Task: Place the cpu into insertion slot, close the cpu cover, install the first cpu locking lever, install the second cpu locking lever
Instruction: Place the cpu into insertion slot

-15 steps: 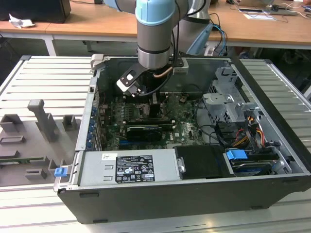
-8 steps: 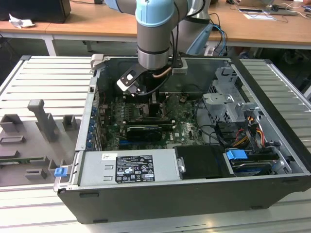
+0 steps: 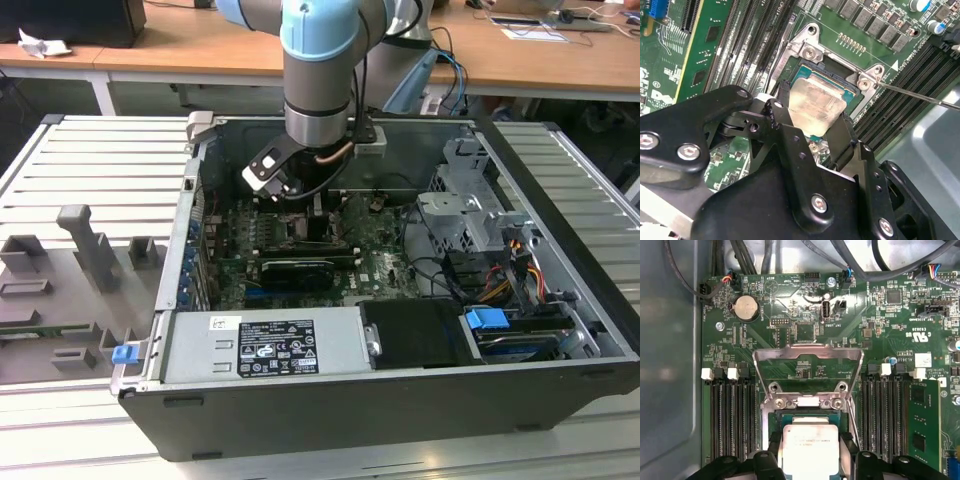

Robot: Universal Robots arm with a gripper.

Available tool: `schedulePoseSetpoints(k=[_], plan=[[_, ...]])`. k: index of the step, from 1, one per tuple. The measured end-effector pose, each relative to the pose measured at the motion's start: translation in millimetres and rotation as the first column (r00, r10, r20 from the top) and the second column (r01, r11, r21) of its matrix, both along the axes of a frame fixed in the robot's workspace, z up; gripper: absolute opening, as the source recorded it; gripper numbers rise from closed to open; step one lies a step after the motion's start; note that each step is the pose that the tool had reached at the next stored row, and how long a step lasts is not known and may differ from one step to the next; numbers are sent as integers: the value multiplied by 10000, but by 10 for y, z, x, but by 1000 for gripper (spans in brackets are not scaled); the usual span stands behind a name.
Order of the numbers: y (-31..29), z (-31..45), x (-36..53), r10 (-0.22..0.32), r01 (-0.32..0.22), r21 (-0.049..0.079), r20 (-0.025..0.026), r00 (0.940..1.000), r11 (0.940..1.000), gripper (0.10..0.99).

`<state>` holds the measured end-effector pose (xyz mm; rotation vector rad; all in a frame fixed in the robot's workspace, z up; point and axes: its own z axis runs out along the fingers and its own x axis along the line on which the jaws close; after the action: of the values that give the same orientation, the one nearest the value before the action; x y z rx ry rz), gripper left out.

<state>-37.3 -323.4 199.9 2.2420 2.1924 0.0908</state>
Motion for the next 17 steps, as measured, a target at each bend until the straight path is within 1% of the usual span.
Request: schedulePoseSetpoints(k=[3,4,5,8,11,12,14,15,16,17], plan=[[0,-3,0,-1,1,1,1,10000,10000,537],[1,-3,0,-1,1,3,1,10000,10000,549],[0,-4,0,-1,1,2,1,10000,10000,612],[5,-5,0,-3,3,4,3,10000,10000,612],[4,50,0,-1,1,0,0,10000,10000,612],[4,86,0,0,0,-19,-6,10000,10000,612],[4,111,1,-1,1,-20,-20,10000,10000,600],[4,125,3,0,0,-20,-40,10000,10000,533],[4,146,5,-2,2,-20,-64,10000,10000,408],[5,151,6,-1,1,-18,-74,10000,10000,290]])
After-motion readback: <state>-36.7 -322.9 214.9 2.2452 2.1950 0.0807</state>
